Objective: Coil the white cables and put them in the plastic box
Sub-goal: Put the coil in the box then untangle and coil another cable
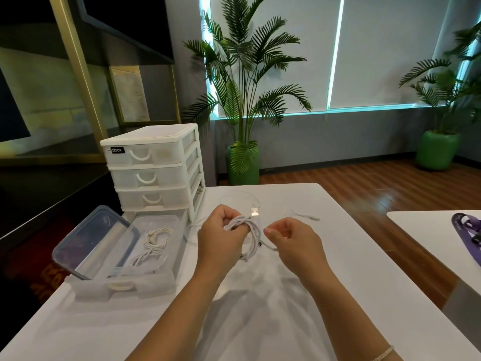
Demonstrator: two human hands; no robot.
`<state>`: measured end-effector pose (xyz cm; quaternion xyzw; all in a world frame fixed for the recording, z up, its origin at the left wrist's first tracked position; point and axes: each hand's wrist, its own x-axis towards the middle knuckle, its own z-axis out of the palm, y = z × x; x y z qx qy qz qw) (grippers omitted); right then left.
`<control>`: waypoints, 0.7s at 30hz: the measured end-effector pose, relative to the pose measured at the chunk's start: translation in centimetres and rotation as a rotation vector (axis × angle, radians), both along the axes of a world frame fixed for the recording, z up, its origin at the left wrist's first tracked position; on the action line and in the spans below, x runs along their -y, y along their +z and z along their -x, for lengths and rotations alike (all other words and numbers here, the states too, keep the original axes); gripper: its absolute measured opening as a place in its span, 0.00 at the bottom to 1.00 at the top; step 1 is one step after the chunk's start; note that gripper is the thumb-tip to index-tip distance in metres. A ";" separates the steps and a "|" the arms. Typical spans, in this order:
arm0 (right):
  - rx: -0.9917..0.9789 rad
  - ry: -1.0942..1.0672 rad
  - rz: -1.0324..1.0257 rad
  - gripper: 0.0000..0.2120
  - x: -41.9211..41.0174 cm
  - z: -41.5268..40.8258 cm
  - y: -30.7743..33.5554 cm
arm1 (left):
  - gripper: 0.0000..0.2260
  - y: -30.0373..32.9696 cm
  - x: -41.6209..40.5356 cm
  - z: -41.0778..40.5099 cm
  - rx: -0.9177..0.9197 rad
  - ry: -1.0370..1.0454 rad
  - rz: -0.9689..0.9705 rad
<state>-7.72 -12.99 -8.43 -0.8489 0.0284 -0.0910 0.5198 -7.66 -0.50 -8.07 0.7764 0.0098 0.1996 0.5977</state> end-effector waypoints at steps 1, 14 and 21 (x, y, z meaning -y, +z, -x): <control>0.050 -0.013 0.027 0.06 -0.1 0.1 0.1 | 0.09 0.0 -0.1 0.0 0.031 0.060 -0.058; 0.265 0.030 0.149 0.08 -0.7 0.4 -0.5 | 0.09 0.0 -0.3 -0.5 -0.197 0.005 0.096; 0.308 0.032 0.253 0.09 -0.3 0.5 -0.2 | 0.16 0.9 -1.0 -0.5 -0.311 -0.146 0.522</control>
